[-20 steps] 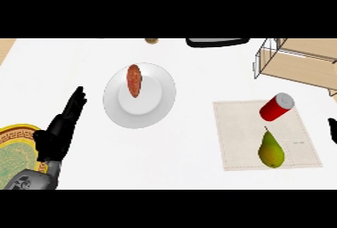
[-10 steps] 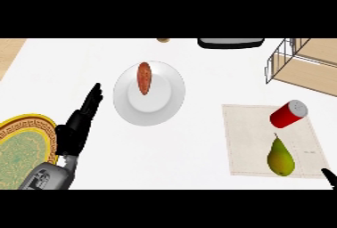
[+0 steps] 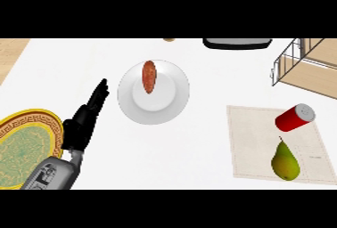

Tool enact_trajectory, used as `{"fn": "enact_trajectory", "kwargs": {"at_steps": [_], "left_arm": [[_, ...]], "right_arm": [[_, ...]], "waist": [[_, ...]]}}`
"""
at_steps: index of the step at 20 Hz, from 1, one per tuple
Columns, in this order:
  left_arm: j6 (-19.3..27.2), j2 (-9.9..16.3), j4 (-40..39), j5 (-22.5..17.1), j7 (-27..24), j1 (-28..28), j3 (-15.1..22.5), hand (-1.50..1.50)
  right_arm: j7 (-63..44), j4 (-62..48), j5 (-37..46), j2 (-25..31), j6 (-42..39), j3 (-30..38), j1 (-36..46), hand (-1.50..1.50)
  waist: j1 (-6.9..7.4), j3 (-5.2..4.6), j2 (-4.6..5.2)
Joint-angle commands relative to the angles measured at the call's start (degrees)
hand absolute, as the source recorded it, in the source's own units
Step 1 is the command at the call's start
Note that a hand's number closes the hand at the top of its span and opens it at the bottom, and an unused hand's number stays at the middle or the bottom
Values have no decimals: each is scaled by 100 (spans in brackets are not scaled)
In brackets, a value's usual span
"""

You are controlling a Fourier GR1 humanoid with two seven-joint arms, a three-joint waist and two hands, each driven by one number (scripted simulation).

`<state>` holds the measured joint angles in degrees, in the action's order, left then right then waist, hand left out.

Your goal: Pick the pear from the placemat and place it in the tiered shelf

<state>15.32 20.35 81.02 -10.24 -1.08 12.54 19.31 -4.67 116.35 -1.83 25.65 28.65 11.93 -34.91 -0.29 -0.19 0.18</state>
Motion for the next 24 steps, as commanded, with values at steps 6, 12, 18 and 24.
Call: {"fn": "enact_trajectory", "kwargs": {"at_steps": [6,12,18,24], "left_arm": [[-156,-32,-88,22,-65,44,-55,0],[-356,-64,-165,-25,-32,109,-251,0],[-245,-259,117,330,-35,-228,-224,0],[-431,-258,49,369,-69,-306,-465,0]], "right_arm": [[-3035,1274,1530,1472,-722,-599,-518,-150],[-5027,1866,2334,1715,-1329,-1117,324,-150],[-5978,2269,3377,1105,-1568,-1800,995,-150],[-6112,1688,3672,921,-1878,-1977,1608,-150]], "waist": [[145,-15,43],[120,7,15],[52,14,-20],[41,16,-21]]}}
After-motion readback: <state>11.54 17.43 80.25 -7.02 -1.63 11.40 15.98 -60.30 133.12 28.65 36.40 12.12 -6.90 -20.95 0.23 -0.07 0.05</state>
